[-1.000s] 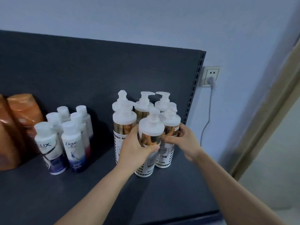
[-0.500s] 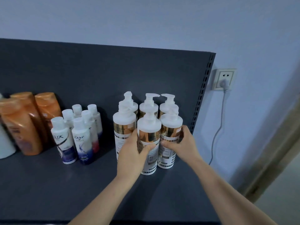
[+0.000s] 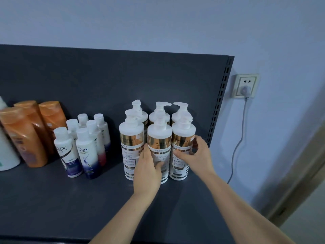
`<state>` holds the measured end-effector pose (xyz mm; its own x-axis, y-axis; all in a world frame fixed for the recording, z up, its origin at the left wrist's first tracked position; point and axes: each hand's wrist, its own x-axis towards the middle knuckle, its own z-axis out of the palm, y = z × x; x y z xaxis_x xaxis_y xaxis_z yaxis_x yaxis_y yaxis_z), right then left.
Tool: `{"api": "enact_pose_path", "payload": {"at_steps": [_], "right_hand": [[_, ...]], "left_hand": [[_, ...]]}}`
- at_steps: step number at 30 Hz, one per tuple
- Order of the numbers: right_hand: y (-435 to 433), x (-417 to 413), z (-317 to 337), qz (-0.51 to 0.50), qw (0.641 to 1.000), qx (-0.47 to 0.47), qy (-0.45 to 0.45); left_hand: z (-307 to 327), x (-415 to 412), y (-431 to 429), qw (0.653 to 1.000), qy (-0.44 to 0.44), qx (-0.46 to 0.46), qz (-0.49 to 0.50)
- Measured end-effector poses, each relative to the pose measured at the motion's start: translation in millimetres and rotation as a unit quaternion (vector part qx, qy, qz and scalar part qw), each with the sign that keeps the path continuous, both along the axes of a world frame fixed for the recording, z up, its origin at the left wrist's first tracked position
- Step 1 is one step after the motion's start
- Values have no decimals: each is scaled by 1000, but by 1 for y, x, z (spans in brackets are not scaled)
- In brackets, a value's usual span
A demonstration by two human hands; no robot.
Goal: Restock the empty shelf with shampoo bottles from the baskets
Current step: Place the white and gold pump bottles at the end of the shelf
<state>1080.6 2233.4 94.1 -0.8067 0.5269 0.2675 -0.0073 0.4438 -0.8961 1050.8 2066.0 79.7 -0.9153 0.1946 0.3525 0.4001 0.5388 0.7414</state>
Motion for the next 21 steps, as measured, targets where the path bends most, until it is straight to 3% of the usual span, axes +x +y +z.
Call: {"api": "enact_pose_path", "payload": {"at_steps": [13,17,21], "right_hand": [[2,0,-4,14,999,29,0],[1,5,-3,13,998,57,-23],[2,17,-7,6,992,111,-64]], "left_hand": [[3,-6,6,999,9,-31,29],[-4,0,-1,998,31,-47,-13],[-15,11,-19,984,70,-138,-83]]}}
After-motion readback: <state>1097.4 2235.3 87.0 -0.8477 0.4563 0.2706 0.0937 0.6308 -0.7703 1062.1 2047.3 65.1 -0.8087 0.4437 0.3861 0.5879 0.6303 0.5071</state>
